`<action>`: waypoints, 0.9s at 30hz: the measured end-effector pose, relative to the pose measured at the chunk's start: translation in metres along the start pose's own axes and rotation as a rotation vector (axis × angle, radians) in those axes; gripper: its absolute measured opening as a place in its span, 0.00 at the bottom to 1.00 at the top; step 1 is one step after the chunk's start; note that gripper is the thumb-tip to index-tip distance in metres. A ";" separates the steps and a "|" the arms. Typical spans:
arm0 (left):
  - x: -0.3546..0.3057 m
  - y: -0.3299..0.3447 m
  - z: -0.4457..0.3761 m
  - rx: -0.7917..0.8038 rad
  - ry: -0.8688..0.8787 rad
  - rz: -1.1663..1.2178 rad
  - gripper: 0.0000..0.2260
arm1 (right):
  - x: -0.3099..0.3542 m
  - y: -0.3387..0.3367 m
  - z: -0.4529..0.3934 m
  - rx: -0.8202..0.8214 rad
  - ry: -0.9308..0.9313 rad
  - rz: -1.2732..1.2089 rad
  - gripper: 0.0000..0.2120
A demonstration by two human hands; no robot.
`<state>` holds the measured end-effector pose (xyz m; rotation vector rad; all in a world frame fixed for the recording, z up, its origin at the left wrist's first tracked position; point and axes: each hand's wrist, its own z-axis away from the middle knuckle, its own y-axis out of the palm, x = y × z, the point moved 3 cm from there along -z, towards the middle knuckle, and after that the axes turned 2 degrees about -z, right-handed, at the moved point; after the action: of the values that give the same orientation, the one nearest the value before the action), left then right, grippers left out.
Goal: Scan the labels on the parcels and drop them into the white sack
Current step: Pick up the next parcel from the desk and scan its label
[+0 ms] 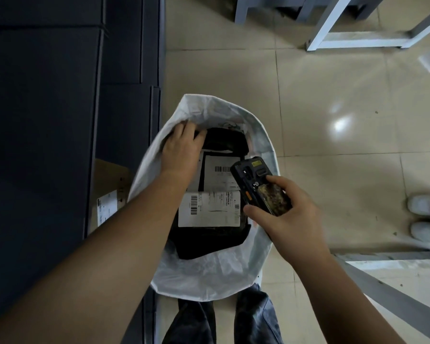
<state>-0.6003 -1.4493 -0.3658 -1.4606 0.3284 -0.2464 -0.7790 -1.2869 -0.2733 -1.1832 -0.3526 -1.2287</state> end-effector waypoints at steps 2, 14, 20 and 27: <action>0.005 0.004 -0.007 0.070 -0.014 0.055 0.26 | 0.001 0.001 -0.003 0.002 0.006 0.009 0.30; 0.008 0.013 0.011 -0.101 0.069 0.101 0.11 | 0.007 -0.001 -0.010 -0.017 0.075 -0.018 0.28; 0.016 0.017 0.009 0.076 -0.068 0.253 0.17 | 0.008 -0.003 -0.010 -0.018 0.069 0.007 0.28; 0.012 -0.049 0.057 0.080 -0.134 0.680 0.20 | 0.038 -0.016 0.003 -0.024 0.043 0.059 0.29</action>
<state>-0.5666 -1.4058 -0.3137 -1.2036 0.6732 0.3804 -0.7777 -1.3023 -0.2348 -1.1781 -0.2703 -1.2082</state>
